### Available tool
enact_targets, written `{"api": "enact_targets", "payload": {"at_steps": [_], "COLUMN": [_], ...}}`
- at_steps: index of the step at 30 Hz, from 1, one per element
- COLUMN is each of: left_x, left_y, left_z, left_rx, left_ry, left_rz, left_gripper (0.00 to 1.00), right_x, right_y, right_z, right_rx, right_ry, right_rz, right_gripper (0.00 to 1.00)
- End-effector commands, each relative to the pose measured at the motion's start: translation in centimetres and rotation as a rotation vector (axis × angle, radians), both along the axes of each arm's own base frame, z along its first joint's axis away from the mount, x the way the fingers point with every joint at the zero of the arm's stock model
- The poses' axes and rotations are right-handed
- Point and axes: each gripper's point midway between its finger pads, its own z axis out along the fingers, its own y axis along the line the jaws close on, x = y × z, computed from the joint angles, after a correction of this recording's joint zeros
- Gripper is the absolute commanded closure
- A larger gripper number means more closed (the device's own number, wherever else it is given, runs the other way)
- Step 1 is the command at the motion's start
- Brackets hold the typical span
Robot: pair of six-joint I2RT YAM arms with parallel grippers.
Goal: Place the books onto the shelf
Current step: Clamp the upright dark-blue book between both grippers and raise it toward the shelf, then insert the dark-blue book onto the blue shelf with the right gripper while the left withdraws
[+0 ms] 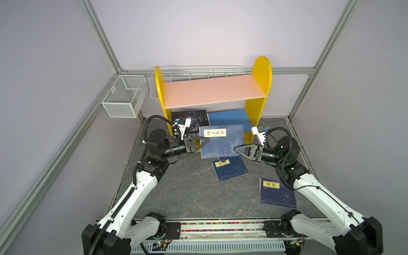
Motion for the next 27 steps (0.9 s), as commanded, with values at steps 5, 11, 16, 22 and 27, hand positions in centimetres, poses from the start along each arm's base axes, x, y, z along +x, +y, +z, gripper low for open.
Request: {"api": "enact_targets", "payload": {"at_steps": [5,11,16,22,27], "left_x": [1.1,2.7,3.6,3.0,1.8], "left_y": [0.4,1.7,5.0,11.3,17.0], "left_z": [1.9,1.2,1.5,1.8,0.6], "left_rx": [-0.019,0.062,0.198,0.423,0.585], "left_ry": [-0.079,-0.061,-0.109,-0.171,-0.173], "left_rz": [0.013,0.131,0.348,0.685,0.946], "left_gripper": [1.0,0.76,0.4,0.14,0.02], "right_x": [0.0,1.7,3.7,6.6,9.6], "right_y": [0.3,0.2,0.5,1.8,3.3], "right_z": [0.1,-0.4,0.0,1.7,1.5], "right_rx": [0.019,-0.002,-0.01,0.002,-0.019], "right_ry": [0.018,0.047,0.043,0.024,0.037], "right_rz": [0.011,-0.064,-0.118,-0.123,-0.125], "right_gripper": [0.81,0.89,0.92,0.92,0.92]}}
